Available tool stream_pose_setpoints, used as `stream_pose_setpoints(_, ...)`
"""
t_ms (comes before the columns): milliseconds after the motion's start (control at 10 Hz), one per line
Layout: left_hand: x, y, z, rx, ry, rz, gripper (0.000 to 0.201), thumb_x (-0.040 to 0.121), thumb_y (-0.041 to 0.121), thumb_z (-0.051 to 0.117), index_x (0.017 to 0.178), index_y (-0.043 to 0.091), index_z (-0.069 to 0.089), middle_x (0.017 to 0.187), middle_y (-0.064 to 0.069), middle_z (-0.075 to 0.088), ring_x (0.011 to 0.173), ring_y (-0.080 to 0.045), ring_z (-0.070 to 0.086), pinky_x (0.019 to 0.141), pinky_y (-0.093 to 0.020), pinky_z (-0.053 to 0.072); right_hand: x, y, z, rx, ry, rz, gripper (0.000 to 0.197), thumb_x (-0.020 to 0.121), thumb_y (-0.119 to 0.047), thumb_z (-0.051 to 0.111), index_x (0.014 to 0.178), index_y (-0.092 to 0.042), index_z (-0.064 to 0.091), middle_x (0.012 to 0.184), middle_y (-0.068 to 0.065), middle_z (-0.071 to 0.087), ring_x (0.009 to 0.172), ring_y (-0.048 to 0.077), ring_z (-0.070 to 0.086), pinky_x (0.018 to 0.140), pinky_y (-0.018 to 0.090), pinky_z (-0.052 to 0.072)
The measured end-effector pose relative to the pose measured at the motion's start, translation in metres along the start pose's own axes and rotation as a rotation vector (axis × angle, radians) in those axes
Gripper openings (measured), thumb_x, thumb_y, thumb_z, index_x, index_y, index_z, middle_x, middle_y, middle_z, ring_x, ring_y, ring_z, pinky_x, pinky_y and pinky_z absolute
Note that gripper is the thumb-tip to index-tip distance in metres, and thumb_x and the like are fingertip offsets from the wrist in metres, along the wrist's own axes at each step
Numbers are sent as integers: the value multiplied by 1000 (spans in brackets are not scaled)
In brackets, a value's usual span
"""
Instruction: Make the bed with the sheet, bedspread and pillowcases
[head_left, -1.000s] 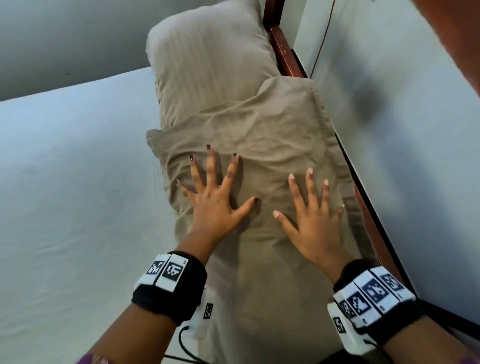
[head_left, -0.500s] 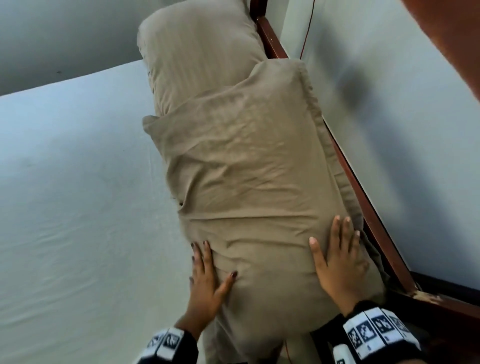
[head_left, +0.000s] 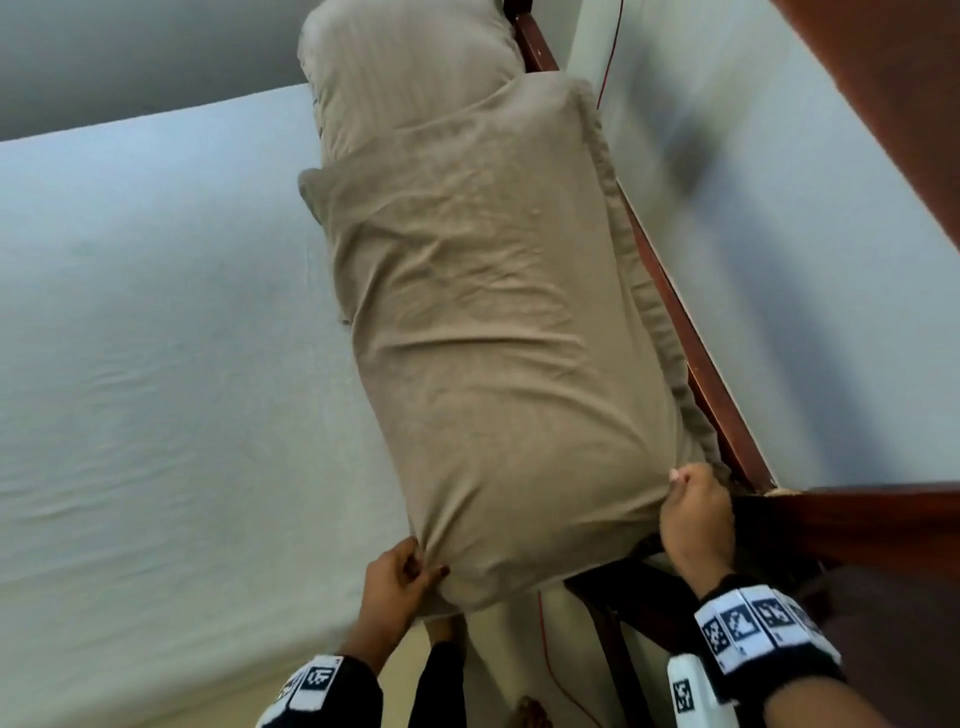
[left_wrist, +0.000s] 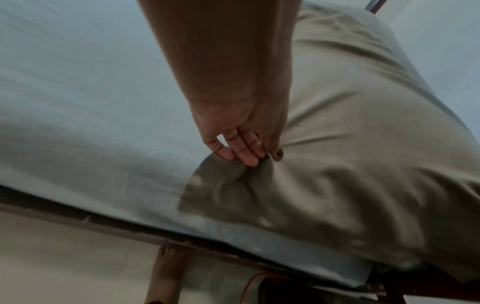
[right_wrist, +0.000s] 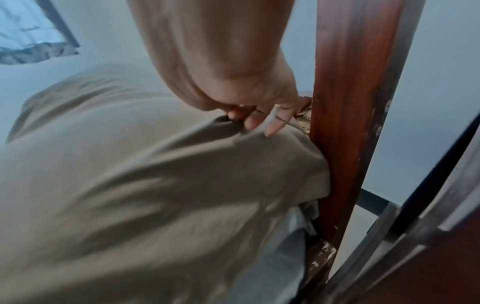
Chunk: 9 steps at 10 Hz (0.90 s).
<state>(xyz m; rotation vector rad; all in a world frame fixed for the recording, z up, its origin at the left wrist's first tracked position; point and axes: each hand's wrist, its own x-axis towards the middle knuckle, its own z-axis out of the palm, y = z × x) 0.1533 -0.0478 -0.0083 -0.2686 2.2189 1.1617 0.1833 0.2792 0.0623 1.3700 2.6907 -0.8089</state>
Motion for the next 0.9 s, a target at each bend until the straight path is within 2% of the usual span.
stream_pose_setpoints(100, -16, -9, 3, 29, -29, -69, 41, 55, 47, 70, 67, 11, 55, 63, -10, 60, 65, -18, 56, 61, -32, 46, -8, 2, -5, -88, -63, 2, 13, 95, -11, 50, 99, 0, 54, 99, 23, 61, 94, 37, 60, 70, 31, 38)
stream_pose_setpoints(200, -26, 10, 8, 189, -50, -218, 21, 68, 31, 69, 81, 19, 58, 81, -3, 64, 85, -28, 62, 77, -41, 50, -15, -14, -17, -174, -27, -97, 20, 90, -20, 60, 103, -7, 53, 109, 16, 58, 102, 33, 56, 77, 39, 45)
stream_pose_setpoints(300, -29, 37, 11, 381, 84, -246, 29, 76, 30, 63, 102, 21, 52, 103, -1, 57, 104, -29, 57, 85, -39, 42, -23, -31, -22, -178, 31, -319, 27, 85, -28, 67, 102, -11, 54, 106, 12, 56, 97, 30, 55, 75, 39, 44)
stream_pose_setpoints(400, -30, 85, 18, 260, 370, 57, 41, 77, 48, 50, 104, 17, 51, 106, -1, 51, 107, -24, 50, 87, -42, 35, -43, -64, -11, -281, -24, -643, 37, 77, -49, 69, 89, -16, 57, 89, 6, 57, 78, 24, 56, 62, 34, 42)
stream_pose_setpoints(500, -23, 99, 27, 478, 232, 212, 47, 80, 60, 35, 102, 24, 54, 106, 4, 51, 106, -18, 47, 84, -38, 32, -54, -77, 5, -500, -208, -692, 43, 77, -57, 65, 97, -20, 57, 96, 5, 56, 86, 25, 59, 65, 36, 46)
stream_pose_setpoints(600, -16, 84, 35, 783, -10, 146, 27, 96, 45, 38, 106, 29, 56, 118, 5, 47, 115, -21, 41, 87, -38, 35, -61, -65, 26, -666, -539, -544, 52, 88, -48, 58, 129, -25, 37, 129, 3, 42, 115, 26, 49, 84, 38, 45)
stream_pose_setpoints(700, -14, 75, 28, 757, -88, 85, 18, 94, 42, 45, 98, 28, 57, 116, 6, 47, 115, -21, 40, 88, -39, 37, -66, -55, 25, -737, -638, -468, 61, 84, -45, 65, 132, -24, 33, 132, 4, 43, 117, 27, 52, 87, 36, 45)
stream_pose_setpoints(800, -15, 89, 7, 674, -207, -19, 16, 85, 41, 57, 74, 30, 53, 99, 10, 54, 110, -17, 51, 90, -37, 35, -71, -67, 7, -768, -668, -413, 56, 82, -53, 64, 124, -22, 46, 126, 3, 57, 116, 25, 57, 90, 33, 44)
stream_pose_setpoints(900, -18, 106, -13, 666, -202, -21, 12, 85, 43, 57, 79, 33, 56, 97, 10, 59, 108, -17, 56, 95, -37, 35, -72, -90, -10, -653, -585, -427, 48, 86, -55, 56, 120, -22, 51, 123, 2, 60, 115, 23, 57, 89, 32, 45)
